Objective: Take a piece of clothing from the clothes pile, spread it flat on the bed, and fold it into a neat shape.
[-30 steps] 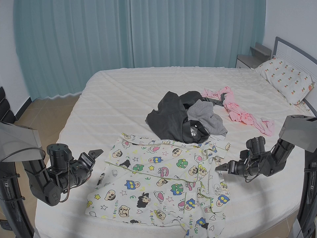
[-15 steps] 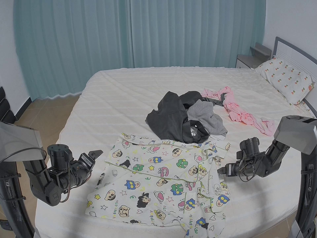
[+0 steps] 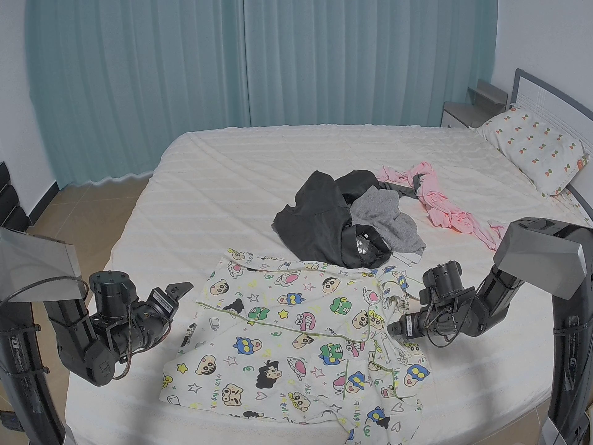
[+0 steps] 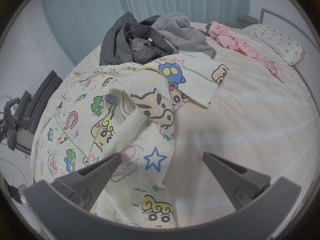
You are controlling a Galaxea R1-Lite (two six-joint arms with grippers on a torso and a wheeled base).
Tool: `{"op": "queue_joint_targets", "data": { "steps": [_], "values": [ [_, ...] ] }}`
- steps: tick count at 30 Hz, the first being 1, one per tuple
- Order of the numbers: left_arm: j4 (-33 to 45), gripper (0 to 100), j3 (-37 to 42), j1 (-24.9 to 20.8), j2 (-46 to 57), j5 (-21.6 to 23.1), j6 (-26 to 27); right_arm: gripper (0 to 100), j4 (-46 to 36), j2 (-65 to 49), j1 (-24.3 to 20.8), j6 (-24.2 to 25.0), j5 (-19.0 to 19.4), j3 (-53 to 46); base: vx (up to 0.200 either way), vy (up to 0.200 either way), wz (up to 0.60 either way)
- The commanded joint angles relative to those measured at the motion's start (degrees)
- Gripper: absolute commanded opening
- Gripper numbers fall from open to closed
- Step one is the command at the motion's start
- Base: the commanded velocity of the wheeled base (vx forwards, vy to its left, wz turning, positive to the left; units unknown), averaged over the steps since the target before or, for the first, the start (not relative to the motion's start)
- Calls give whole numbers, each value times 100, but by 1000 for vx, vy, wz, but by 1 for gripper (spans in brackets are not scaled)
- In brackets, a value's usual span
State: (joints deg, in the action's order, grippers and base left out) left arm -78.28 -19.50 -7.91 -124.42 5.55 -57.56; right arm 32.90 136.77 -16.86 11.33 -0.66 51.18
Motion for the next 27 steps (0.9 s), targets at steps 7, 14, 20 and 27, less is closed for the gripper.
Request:
{"op": "queue_joint_targets", "data": {
  "steps": [7, 14, 20, 27],
  "values": [
    [-3, 100, -1, 0, -21, -10, -9, 100, -12, 113, -133, 555, 382, 15, 0, 0, 0],
    [-3, 100, 34, 0, -30, -10, -9, 100, -21, 87, -212, 757, 444, 6, 0, 0, 0],
    [-3, 100, 43, -9, -48, -10, -9, 0, -12, 140, -195, 845, 435, 59, 0, 0, 0],
    [-3, 100, 34, -9, -48, -10, 0, 0, 6, 34, -177, 1082, 417, -11, 0, 0, 0]
  ]
}}
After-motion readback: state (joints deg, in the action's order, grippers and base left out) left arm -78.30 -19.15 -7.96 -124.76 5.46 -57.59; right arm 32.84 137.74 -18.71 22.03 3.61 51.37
